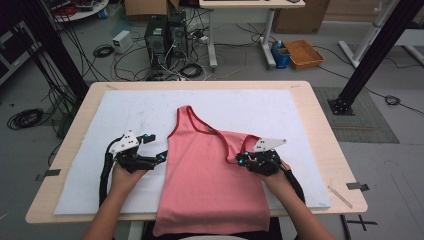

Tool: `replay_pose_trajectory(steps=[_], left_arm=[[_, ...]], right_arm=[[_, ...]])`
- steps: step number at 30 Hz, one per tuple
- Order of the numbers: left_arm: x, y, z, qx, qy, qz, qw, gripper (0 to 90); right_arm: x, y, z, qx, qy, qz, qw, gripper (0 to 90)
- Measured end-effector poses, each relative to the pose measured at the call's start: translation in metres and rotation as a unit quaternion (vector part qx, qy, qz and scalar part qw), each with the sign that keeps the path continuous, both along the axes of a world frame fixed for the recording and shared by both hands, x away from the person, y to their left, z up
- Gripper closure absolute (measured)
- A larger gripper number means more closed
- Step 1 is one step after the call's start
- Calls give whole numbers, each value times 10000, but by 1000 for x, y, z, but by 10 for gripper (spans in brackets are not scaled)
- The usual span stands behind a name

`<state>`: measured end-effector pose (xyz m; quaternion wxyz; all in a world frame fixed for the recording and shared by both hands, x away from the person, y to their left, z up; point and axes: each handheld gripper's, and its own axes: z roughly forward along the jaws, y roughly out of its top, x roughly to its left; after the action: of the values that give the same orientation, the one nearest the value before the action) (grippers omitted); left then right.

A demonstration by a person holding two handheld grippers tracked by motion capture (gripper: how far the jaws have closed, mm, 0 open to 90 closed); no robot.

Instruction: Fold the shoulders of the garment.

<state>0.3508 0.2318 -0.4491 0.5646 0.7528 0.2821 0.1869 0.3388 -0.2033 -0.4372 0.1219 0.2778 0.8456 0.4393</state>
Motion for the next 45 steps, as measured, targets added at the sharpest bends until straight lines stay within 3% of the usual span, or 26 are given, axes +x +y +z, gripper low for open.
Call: replay_pose_trajectory(steps=[4, 7, 11, 13, 16, 17, 21, 36, 40, 45], left_arm=[[0, -1, 0, 18, -16, 19, 10000, 172], [0, 0, 0, -3, -2, 20, 10000, 172], [0, 0, 0, 26, -8, 18, 10000, 172], [0, 0, 0, 25, -8, 18, 10000, 172], [0, 0, 0, 19, -10, 15, 10000, 172], [0, 0, 0, 14, -15, 17, 10000, 172], [0, 0, 0, -20, -4, 14, 10000, 172], [0, 0, 0, -20, -11, 0, 10000, 172], [0, 0, 0, 5, -34, -18, 10000, 172], [0, 1, 0, -43, -7, -17, 10000, 172]], right_arm=[[-5, -3, -9, -210, 124, -36, 9997, 764], [-6, -6, -6, -89, 66, -74, 9999, 673], [-9, -6, 14, 287, -496, -365, 9977, 637], [-5, -3, 16, 340, -517, -410, 9972, 610], [2, 4, 13, 162, -473, -486, 9976, 544], [11, 11, 3, -19, -270, -559, 9981, 509], [13, 17, -8, -261, -125, -498, 9983, 495], [-6, 18, -13, -628, -209, -289, 9974, 494], [-5, 15, -11, -567, -174, -228, 9980, 413], [-1, 0, -1, -68, -388, -426, 9983, 308]])
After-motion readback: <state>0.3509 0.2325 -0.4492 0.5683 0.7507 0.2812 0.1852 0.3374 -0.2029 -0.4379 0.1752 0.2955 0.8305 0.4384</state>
